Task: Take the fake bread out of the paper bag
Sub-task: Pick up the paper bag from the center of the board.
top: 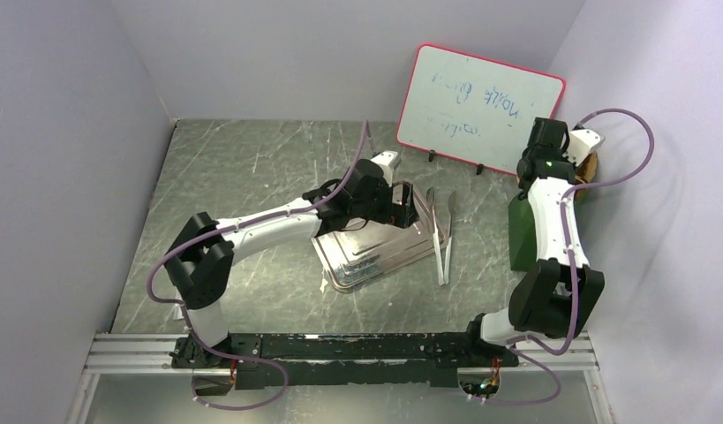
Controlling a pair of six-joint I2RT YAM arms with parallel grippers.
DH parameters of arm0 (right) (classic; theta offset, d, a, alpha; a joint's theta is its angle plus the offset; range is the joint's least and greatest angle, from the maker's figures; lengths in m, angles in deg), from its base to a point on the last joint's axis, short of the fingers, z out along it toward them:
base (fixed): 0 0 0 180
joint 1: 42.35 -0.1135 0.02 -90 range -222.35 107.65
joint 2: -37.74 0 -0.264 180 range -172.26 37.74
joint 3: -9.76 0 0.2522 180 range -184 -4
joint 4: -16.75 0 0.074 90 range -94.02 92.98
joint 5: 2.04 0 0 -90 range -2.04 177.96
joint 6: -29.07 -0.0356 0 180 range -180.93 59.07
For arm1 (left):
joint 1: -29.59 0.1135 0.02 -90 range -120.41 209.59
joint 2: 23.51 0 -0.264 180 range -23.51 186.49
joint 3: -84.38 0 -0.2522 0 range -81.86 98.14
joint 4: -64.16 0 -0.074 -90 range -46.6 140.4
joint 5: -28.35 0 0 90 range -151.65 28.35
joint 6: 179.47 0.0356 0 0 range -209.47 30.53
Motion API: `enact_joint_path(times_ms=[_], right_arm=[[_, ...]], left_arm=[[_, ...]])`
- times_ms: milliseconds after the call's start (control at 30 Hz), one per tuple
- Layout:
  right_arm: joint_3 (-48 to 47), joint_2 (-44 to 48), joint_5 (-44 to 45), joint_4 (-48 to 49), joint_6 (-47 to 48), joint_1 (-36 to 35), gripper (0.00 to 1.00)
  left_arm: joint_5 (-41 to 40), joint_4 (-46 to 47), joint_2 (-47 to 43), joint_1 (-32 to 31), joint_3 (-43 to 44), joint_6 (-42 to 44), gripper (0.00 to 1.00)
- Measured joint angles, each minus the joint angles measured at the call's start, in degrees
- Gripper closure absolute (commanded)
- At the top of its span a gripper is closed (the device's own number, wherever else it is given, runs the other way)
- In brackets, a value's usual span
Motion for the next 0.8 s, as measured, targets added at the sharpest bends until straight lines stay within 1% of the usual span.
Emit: enact_joint_path(times_ms=[300, 533, 700, 800], right_arm=[[2.1, 6.88, -3.04, 0.46, -1.22, -0.11, 1.0], [2.14, 9.81, -0.87, 0.37, -1.14, -2.56, 1.0], [0.98, 13.9, 2.43, 0.24, -0.92, -6.51, 1.0], [-2.1, 14.19, 6.82, 0.28, -0.52, -13.42, 1.0]], left_arm=[[-3.69, -3.3, -1.6, 1.62, 1.46, 0.68, 0.02], [-4.76, -4.15, -2.08, 2.14, 3.17, 0.94, 0.02], [-5.33, -4.44, -3.34, 2.47, 3.17, 0.94, 0.02], [-6.36, -4.55, -4.68, 2.73, 2.8, 0.9, 0.02]])
